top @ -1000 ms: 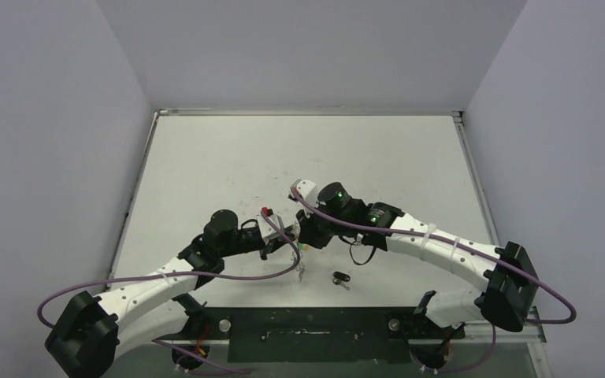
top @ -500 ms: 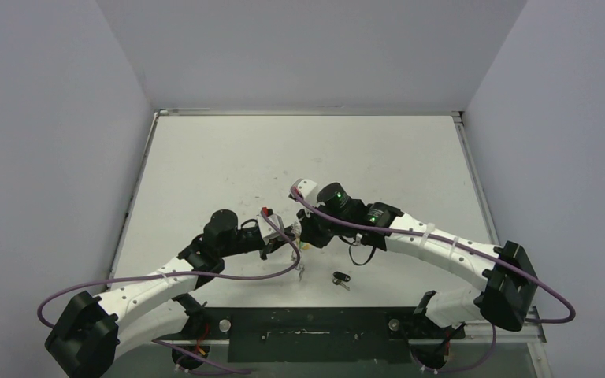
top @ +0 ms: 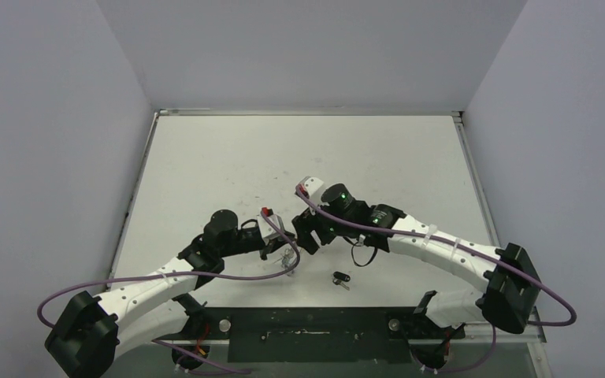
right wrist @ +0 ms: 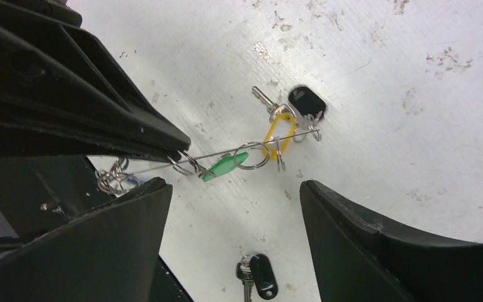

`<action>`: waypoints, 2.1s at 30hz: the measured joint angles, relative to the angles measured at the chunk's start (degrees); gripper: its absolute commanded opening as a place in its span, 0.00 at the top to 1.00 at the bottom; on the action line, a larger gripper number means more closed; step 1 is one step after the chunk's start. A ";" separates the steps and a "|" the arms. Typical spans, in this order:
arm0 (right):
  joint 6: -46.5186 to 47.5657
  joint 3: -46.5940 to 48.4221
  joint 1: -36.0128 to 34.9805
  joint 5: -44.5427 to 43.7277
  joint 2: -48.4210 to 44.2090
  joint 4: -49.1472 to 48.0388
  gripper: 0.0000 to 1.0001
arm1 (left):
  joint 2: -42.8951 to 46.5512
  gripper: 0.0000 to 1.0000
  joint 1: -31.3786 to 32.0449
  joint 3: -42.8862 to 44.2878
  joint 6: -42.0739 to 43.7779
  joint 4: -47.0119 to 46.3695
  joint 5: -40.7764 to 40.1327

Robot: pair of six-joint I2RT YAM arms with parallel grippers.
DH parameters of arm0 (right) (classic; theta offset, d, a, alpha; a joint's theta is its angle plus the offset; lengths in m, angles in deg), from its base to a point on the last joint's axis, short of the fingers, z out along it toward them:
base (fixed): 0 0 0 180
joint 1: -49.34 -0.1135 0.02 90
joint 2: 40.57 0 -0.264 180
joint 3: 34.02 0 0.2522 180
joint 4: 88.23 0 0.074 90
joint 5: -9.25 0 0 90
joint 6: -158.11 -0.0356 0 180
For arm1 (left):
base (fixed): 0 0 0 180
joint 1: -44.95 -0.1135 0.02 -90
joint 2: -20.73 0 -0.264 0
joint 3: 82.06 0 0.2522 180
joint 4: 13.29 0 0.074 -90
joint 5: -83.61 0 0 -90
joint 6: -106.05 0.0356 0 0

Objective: Put the keys on the keyring

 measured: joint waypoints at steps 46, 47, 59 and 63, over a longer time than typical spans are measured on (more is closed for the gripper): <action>23.32 -22.16 10.05 33.22 -5.77 -38.75 0.67 | -0.04 1.00 0.26 0.00 1.07 -0.57 1.40; 23.67 -22.05 10.05 33.48 -5.42 -38.64 0.68 | -0.04 1.00 0.26 0.00 1.07 -0.57 1.40; 25.55 -20.61 10.05 35.21 -3.52 -37.92 1.00 | -0.04 1.00 0.26 -0.02 1.07 -0.55 1.27; 25.62 -20.57 10.10 35.85 -3.41 -37.81 1.00 | -0.04 1.00 0.26 -0.07 1.07 -0.55 1.09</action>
